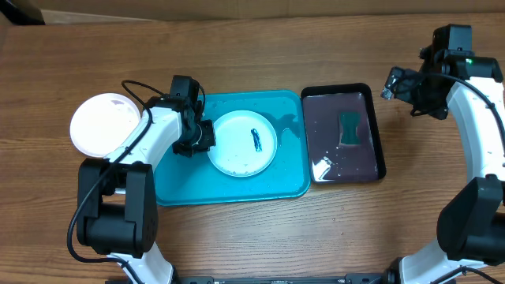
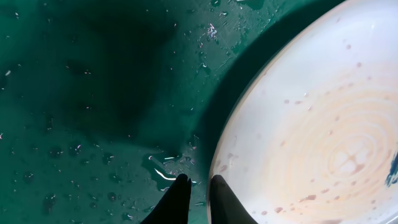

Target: Clean dirty plates on tray and stack at the side

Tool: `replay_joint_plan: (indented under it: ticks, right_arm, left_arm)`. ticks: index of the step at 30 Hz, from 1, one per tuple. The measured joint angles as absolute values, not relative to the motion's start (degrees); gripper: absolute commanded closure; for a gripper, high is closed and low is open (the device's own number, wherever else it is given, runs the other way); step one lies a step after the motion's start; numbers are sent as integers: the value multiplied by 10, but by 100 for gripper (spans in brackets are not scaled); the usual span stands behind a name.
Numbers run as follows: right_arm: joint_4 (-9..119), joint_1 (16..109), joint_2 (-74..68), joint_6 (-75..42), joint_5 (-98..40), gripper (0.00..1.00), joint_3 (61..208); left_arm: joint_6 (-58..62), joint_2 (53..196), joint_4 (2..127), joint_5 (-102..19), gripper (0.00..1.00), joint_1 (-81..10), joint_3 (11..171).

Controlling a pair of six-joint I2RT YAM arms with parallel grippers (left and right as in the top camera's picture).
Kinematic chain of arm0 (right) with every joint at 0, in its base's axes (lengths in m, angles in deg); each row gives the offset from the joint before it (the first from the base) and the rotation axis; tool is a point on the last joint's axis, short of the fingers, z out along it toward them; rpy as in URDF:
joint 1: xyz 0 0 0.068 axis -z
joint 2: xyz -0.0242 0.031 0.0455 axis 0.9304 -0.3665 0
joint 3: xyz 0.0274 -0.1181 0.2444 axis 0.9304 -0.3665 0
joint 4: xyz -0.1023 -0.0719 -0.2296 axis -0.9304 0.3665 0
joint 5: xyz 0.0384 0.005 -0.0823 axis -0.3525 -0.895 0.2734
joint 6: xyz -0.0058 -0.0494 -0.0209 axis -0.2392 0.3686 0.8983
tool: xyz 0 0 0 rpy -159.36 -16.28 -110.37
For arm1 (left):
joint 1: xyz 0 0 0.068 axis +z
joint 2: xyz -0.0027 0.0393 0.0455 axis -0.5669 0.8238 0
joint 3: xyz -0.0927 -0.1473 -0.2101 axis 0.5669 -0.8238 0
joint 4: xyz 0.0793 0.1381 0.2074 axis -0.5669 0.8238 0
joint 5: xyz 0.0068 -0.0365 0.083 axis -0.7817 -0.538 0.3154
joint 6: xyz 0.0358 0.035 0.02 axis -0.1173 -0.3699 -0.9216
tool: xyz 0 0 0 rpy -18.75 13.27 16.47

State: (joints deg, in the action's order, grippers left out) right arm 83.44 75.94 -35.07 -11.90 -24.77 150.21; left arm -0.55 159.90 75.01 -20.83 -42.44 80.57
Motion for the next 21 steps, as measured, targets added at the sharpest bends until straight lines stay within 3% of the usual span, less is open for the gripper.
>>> replay_joint_plan:
  ticks: [11, 16, 21]
  right_arm:
    - [904, 696, -351, -118, -284, 21, 1501]
    - [883, 643, -351, -117, -253, 21, 1469]
    - [785, 600, -350, -116, -212, 22, 1373]
  left_arm:
    - [-5, 1599, 736, -208, 90, -424, 791]
    - [-5, 1599, 735, -208, 90, -424, 790]
    - [-5, 1599, 736, -208, 90, -424, 790]
